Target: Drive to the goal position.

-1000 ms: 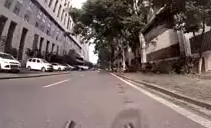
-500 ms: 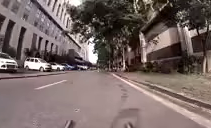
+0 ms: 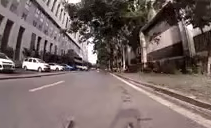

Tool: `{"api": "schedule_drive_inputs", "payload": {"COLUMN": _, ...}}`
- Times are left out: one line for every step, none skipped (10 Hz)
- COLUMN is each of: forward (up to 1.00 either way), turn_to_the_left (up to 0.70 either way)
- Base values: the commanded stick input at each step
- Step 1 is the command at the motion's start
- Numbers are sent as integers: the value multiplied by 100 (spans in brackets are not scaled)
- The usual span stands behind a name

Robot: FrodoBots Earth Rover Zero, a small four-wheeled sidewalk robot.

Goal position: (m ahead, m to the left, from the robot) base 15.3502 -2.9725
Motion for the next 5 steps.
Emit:
{"api": "schedule_drive_inputs", "payload": {"forward": 70, "turn_to_the_left": 0}}
{"api": "schedule_drive_inputs", "payload": {"forward": 66, "turn_to_the_left": 0}}
{"api": "schedule_drive_inputs", "payload": {"forward": 54, "turn_to_the_left": 0}}
{"api": "schedule_drive_inputs", "payload": {"forward": 45, "turn_to_the_left": 0}}
{"api": "schedule_drive_inputs", "payload": {"forward": 45, "turn_to_the_left": 0}}
